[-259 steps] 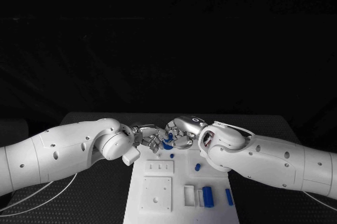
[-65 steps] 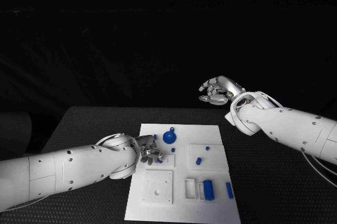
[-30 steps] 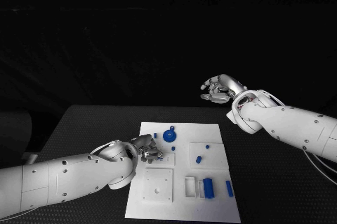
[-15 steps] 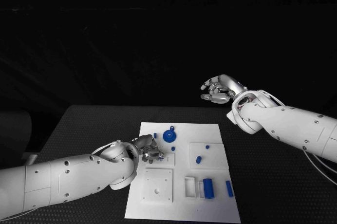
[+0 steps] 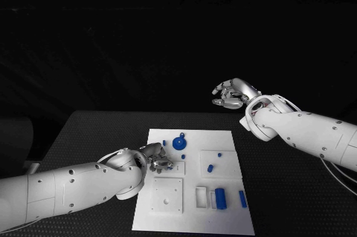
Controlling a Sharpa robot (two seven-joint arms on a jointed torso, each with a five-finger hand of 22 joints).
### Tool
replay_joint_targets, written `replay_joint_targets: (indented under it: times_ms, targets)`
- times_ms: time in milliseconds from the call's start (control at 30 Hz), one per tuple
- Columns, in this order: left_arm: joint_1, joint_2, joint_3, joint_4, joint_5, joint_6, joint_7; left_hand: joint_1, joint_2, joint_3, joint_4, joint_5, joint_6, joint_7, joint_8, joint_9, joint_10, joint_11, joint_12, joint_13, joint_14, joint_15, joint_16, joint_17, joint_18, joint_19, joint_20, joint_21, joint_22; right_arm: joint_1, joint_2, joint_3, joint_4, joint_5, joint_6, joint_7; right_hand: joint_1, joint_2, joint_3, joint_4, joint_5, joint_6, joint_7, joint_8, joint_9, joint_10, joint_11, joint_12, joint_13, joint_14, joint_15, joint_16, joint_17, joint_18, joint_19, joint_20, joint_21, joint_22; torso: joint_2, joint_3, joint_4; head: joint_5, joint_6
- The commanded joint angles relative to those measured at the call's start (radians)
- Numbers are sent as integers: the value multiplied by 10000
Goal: Assemble the parts on the task board
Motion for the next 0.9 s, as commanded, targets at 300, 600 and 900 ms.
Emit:
replay_joint_targets:
  times_ms: [300,600,900]
  targets:
    - [-20,31,4,-21,-58,316,-28,139,31,601,624,40,507,-471,30,8,210,-259,-14,-20,84,-134,16,-20,105,61,-920,42,185,-2,6,3,12,2,72,95,-30,74,-54,2,55,13,61,30,15,-69,18,69,-27,-75,20,55,-16,299,0,72,-57,75,-4,-1,5,1,-21]
    - [-22,18,5,-55,-58,393,-58,147,27,603,627,36,503,-470,27,8,209,-258,-17,-23,84,-134,15,-25,105,59,-919,43,185,-4,8,3,1,5,77,97,-27,78,-56,-2,60,12,61,32,15,-70,17,77,-39,-76,19,60,-22,299,2,71,-61,79,-3,-1,1,-2,-28]
    - [-23,10,5,-101,-83,495,-112,156,26,605,629,33,499,-468,25,8,207,-257,-20,-25,82,-133,14,-30,105,55,-917,43,185,-8,10,3,-12,7,86,98,-26,83,-57,-5,64,12,60,34,16,-72,17,85,-50,-77,19,64,-28,299,5,70,-66,83,-4,-1,6,-1,-49]
